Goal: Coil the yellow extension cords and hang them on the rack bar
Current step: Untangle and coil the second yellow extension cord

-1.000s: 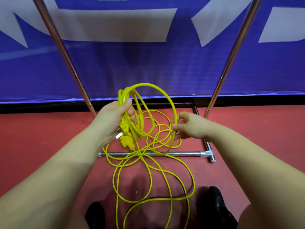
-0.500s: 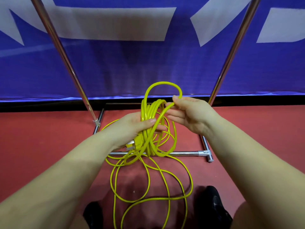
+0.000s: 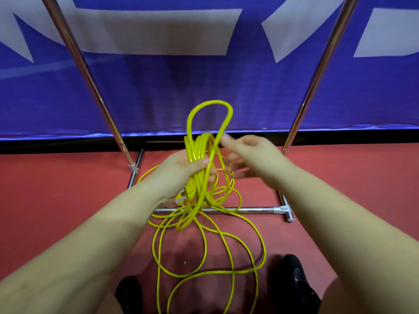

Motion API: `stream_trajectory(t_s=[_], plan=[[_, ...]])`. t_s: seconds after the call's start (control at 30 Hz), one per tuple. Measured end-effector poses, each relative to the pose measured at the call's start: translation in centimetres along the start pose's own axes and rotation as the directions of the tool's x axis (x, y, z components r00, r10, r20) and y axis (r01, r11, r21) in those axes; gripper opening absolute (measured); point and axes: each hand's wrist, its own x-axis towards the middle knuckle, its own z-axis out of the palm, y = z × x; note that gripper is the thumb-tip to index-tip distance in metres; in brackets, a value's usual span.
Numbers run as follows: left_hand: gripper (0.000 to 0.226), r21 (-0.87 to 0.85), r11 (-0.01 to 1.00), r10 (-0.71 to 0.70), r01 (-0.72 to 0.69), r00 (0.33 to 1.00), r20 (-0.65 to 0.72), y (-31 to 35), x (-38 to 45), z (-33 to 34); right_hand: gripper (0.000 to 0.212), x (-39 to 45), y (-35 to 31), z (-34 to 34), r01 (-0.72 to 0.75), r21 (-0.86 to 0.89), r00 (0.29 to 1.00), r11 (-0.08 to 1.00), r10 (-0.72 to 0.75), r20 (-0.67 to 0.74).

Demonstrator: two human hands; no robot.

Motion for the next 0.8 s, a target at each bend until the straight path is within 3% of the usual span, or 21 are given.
stream_trajectory(t_s=[0.07, 0.17, 0.3, 0.43, 0.6, 0.8], plan=[[0.011, -0.071, 0.997, 0.032, -0.04, 0.994, -0.106, 0.3, 0.2, -0.2, 0.037, -0.7, 1.0, 1.8, 0.059, -0.3, 0.995, 0.952, -0.032, 0.096], [0.013, -0.145, 0.988, 0.015, -0.044, 0.98, -0.199, 0.3, 0.6, -0.6, 0.037, -0.8, 2.5, 3.6, 0.182, -0.513, 0.983, 0.839, -0.136, 0.126], [0.013, -0.134, 0.99, 0.012, -0.044, 0.973, -0.23, 0.3, 0.7, 0.0, 0.026, -0.8, 2.8, 4.0, 0.265, -0.617, 0.96, 0.741, -0.266, 0.092], [0.019, -0.173, 0.984, 0.0, -0.048, 0.963, -0.271, 0.8, 0.8, -0.5, 0.013, -0.7, 2.3, 3.6, 0.287, -0.599, 0.945, 0.747, -0.322, 0.051], [0.016, -0.226, 0.972, -0.01, -0.07, 0.941, -0.337, 1.0, 1.1, -1.1, 0.013, -0.2, 2.5, 3.3, 0.296, -0.428, 0.949, 0.854, -0.214, 0.23], [0.023, -0.277, 0.956, -0.053, -0.096, 0.873, -0.484, 1.4, 2.0, -4.4, 0.014, -1.1, 3.5, 2.5, 0.214, -0.624, 0.877, 0.752, 0.133, 0.461]])
